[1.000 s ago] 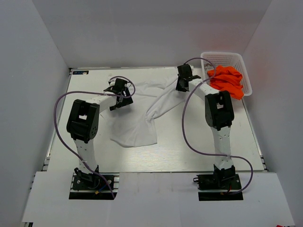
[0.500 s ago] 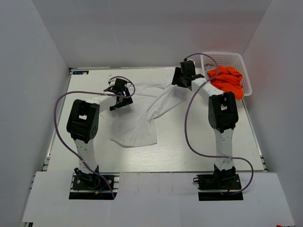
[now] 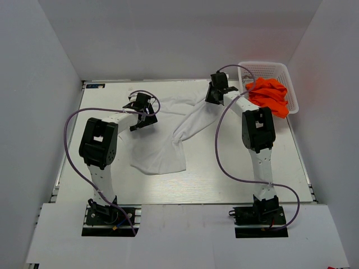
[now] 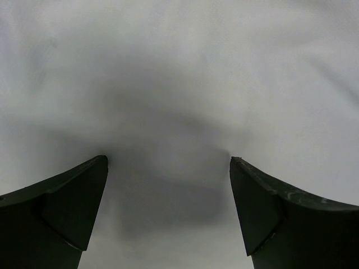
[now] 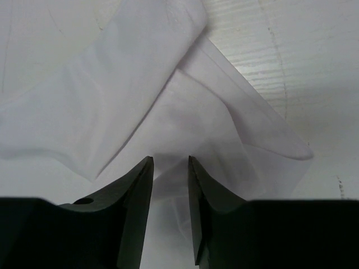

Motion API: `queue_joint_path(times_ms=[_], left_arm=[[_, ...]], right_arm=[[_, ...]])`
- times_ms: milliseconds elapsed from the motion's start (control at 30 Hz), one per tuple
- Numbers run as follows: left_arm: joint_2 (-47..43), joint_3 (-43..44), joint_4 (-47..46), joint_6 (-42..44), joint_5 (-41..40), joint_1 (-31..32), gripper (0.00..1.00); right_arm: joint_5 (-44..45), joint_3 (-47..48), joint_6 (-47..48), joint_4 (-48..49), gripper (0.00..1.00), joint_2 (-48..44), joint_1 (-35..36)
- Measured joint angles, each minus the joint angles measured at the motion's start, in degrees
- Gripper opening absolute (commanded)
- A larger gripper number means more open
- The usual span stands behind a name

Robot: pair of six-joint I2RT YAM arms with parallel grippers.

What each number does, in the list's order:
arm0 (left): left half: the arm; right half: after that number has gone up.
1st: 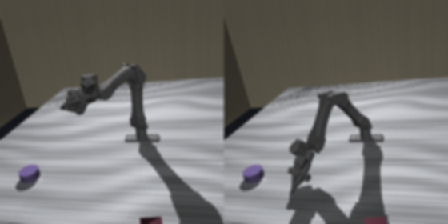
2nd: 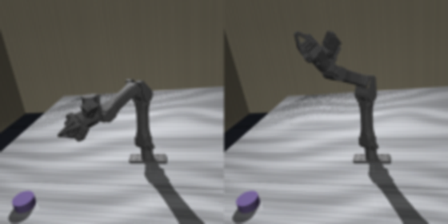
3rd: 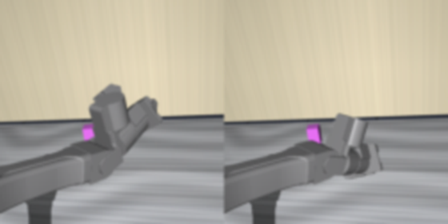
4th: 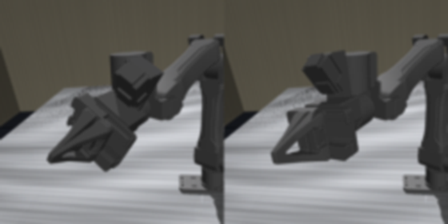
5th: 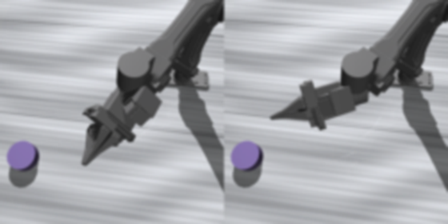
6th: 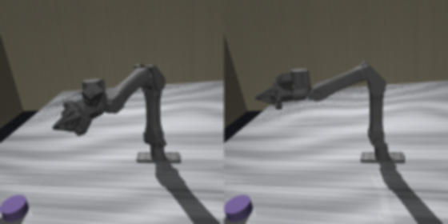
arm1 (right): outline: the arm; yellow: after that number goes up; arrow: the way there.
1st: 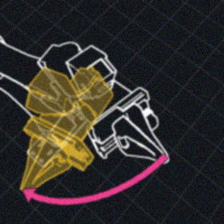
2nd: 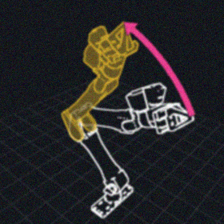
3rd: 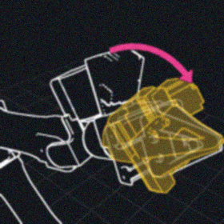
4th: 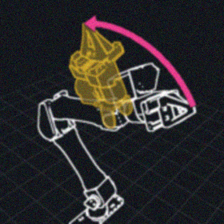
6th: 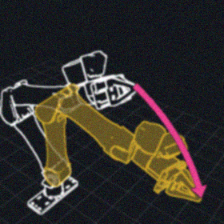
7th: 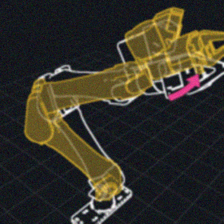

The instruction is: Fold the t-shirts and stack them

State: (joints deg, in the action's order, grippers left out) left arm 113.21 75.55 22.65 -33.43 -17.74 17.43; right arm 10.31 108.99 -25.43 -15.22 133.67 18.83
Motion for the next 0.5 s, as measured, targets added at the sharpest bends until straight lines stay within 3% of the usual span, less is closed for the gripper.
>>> queue_joint_path(times_ms=[133, 400, 433, 500], left_arm=[[0.76, 0.83, 0.24, 0.02, -0.74, 0.0, 1.0], [0.96, 1.03, 0.22, 0.02, -0.96, 0.0, 1.0], [0.96, 1.03, 0.22, 0.02, -0.96, 0.0, 1.0], [0.96, 1.03, 0.22, 0.02, -0.98, 0.0, 1.0]], right_arm=[[0.26, -0.13, 0.39, -1.57, 0.52, 0.04, 0.0], [1.62, -3.65, 1.79, -2.4, 0.54, -0.55, 0.24], [1.68, -3.67, 1.95, -2.56, 0.51, -0.55, 0.35], [1.75, -3.74, 2.36, -2.69, 0.3, -0.55, 0.39]])
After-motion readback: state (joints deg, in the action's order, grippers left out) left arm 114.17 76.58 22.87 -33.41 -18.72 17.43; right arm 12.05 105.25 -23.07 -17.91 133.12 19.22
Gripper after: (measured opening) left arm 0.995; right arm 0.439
